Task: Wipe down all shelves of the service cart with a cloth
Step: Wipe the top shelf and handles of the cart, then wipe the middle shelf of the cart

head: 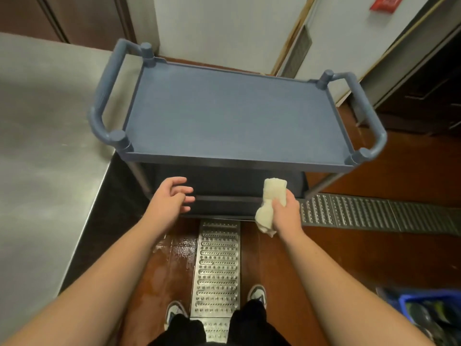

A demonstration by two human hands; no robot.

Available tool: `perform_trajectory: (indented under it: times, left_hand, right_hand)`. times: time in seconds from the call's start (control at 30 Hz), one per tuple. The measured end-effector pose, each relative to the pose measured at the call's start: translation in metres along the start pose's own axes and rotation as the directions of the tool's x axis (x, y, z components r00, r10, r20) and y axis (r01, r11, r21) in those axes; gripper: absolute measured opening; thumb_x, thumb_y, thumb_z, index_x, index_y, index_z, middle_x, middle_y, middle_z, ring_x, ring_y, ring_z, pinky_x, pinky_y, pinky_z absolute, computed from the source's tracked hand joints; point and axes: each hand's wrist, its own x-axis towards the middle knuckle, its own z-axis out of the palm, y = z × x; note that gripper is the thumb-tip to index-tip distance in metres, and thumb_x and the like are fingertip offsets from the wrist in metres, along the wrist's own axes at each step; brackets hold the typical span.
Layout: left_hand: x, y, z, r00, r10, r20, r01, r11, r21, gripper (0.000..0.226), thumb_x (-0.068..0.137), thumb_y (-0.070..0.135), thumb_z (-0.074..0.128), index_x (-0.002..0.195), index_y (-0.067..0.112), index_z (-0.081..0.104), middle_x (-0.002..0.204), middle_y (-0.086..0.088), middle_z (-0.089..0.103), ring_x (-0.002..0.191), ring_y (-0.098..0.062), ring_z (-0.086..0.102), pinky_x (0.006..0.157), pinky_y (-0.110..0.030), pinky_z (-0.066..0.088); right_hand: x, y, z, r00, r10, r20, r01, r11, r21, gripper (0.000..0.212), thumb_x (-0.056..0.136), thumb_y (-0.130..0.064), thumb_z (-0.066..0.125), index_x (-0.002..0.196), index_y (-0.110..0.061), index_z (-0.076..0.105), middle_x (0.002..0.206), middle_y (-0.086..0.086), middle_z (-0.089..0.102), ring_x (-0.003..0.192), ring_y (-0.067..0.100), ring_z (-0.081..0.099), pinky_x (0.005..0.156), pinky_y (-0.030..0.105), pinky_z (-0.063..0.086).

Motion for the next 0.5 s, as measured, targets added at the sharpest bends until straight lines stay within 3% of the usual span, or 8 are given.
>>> perform_trajectory:
  times: [0.07, 0.2, 0.33, 0.43, 0.5]
  left_hand:
    - [0.010, -0.020, 0.003, 1.000, -0.019, -0.025, 0.019, 0.999, -0.030, 0.036, 0.095, 0.000, 0.042, 0.124, 0.020, 0.051, 0.107, -0.003, 0.065, 0.095, -0.018, 0.068, 0.079, -0.034, 0.058]
    - [0.047, -0.075, 0.028, 0.995, -0.080, -0.061, 0.074, 0.993, -0.091, 0.039, 0.093, -0.005, 0.040, 0.122, 0.017, 0.053, 0.106, -0.007, 0.066, 0.093, -0.020, 0.069, 0.079, -0.037, 0.058]
    - [0.109, -0.133, 0.064, 0.994, -0.074, -0.081, 0.065, 0.992, -0.108, 0.038, 0.093, -0.005, 0.040, 0.121, 0.019, 0.052, 0.106, -0.007, 0.066, 0.095, -0.021, 0.068, 0.080, -0.037, 0.057]
    - [0.158, -0.175, 0.088, 0.994, -0.032, -0.106, 0.016, 0.989, -0.146, 0.039, 0.092, -0.008, 0.040, 0.116, 0.020, 0.054, 0.107, -0.010, 0.066, 0.094, -0.021, 0.068, 0.081, -0.039, 0.055]
    - [0.185, -0.199, 0.102, 0.994, 0.018, -0.109, -0.034, 0.988, -0.147, 0.040, 0.092, -0.008, 0.040, 0.118, 0.021, 0.053, 0.109, -0.009, 0.066, 0.096, -0.021, 0.068, 0.082, -0.039, 0.056]
  right_hand:
    - [0.011, 0.015, 0.015, 1.000, 0.001, 0.016, -0.001, 1.000, -0.008, 0.049, 0.099, -0.013, 0.050, 0.147, -0.019, 0.042, 0.133, 0.012, 0.049, 0.107, 0.021, 0.053, 0.099, 0.048, 0.050]
    - [0.046, 0.060, 0.051, 0.999, -0.011, 0.053, 0.011, 1.000, -0.007, 0.046, 0.100, -0.017, 0.050, 0.145, -0.022, 0.043, 0.131, 0.008, 0.051, 0.103, 0.018, 0.055, 0.090, 0.039, 0.051]
    - [0.106, 0.110, 0.089, 0.998, -0.036, 0.056, 0.036, 0.999, 0.000, 0.045, 0.094, -0.024, 0.050, 0.139, -0.029, 0.047, 0.126, 0.006, 0.054, 0.102, 0.020, 0.059, 0.092, 0.048, 0.053]
    - [0.151, 0.144, 0.112, 0.997, -0.072, 0.025, 0.071, 0.996, 0.052, 0.044, 0.096, -0.019, 0.051, 0.139, -0.025, 0.050, 0.125, 0.008, 0.056, 0.102, 0.021, 0.059, 0.082, 0.035, 0.049]
    - [0.177, 0.163, 0.126, 0.993, -0.119, -0.015, 0.120, 0.990, 0.079, 0.042, 0.094, -0.022, 0.053, 0.136, -0.025, 0.054, 0.120, 0.007, 0.059, 0.101, 0.022, 0.061, 0.081, 0.035, 0.050]
